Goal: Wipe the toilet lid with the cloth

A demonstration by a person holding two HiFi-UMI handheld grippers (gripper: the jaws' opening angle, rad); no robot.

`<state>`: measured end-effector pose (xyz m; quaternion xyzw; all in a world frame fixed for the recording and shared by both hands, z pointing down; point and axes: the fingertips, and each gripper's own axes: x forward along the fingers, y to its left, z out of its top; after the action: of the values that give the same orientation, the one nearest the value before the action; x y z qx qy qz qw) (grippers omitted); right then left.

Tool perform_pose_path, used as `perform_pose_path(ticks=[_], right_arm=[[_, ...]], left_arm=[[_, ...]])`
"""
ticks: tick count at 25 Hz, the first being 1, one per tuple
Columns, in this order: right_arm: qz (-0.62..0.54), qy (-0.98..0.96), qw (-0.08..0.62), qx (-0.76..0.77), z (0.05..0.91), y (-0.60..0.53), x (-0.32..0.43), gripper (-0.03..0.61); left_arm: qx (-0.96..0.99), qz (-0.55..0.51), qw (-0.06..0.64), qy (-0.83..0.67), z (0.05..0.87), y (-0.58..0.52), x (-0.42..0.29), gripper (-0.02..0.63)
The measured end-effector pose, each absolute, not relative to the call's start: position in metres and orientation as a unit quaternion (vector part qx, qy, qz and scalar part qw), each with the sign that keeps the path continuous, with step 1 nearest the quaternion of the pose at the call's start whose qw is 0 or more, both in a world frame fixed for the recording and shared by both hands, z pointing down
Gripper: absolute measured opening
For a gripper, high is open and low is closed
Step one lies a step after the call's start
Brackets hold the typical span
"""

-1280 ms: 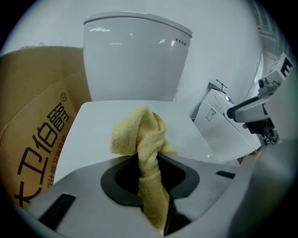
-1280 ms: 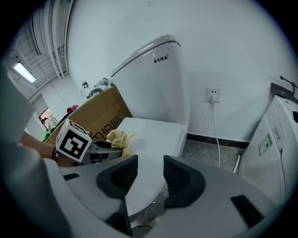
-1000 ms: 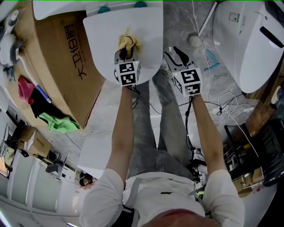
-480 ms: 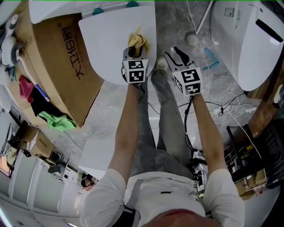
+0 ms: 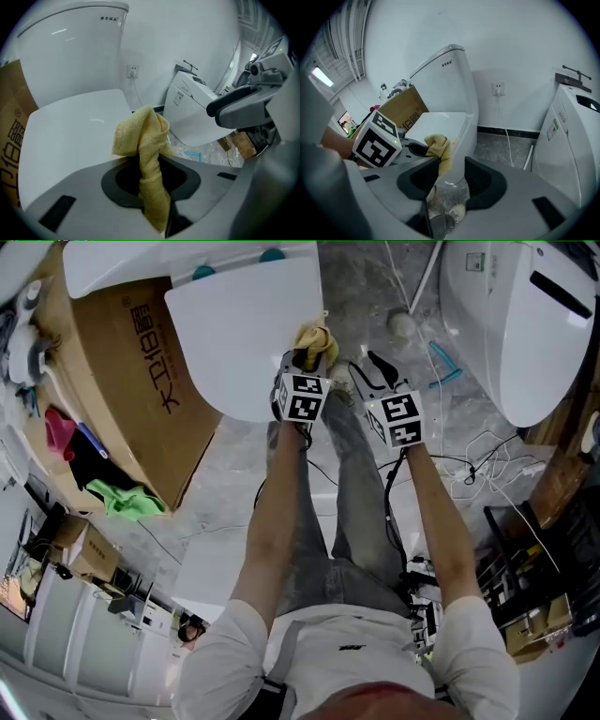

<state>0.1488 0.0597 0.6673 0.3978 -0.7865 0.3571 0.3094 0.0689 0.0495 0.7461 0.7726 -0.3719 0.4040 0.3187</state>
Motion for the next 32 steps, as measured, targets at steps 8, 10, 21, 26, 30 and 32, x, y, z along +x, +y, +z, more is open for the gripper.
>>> perform_pose_path(ticks=[8, 10, 21, 26, 30, 32], right_arm=[[0.366, -0.775, 0.318, 0.405, 0.674, 0.076, 0.127, 0.189], [0.367, -0.773, 0.320, 0.407, 0.674, 0.079, 0.117, 0.189], [0.365, -0.776, 0.330, 0.394, 0.672, 0.093, 0.034, 0.189], [0.359, -0.784, 0.340, 0.375, 0.674, 0.098, -0.004, 0.189], [0.351, -0.792, 0.347, 0.358, 0.676, 0.102, -0.033, 0.189], [0.347, -0.796, 0.351, 0.350, 0.675, 0.104, -0.045, 0.189]], left_arm=[[0.808, 0.410, 0.305, -0.293, 0.746, 0.074, 0.070, 0.104], [0.817, 0.409, 0.302, -0.273, 0.746, 0.081, 0.067, 0.104], [0.829, 0.405, 0.307, -0.231, 0.743, 0.118, 0.005, 0.104], [0.828, 0.400, 0.315, -0.235, 0.743, 0.128, -0.032, 0.104], [0.826, 0.396, 0.319, -0.244, 0.744, 0.132, -0.060, 0.104], [0.824, 0.394, 0.321, -0.251, 0.744, 0.133, -0.073, 0.104]])
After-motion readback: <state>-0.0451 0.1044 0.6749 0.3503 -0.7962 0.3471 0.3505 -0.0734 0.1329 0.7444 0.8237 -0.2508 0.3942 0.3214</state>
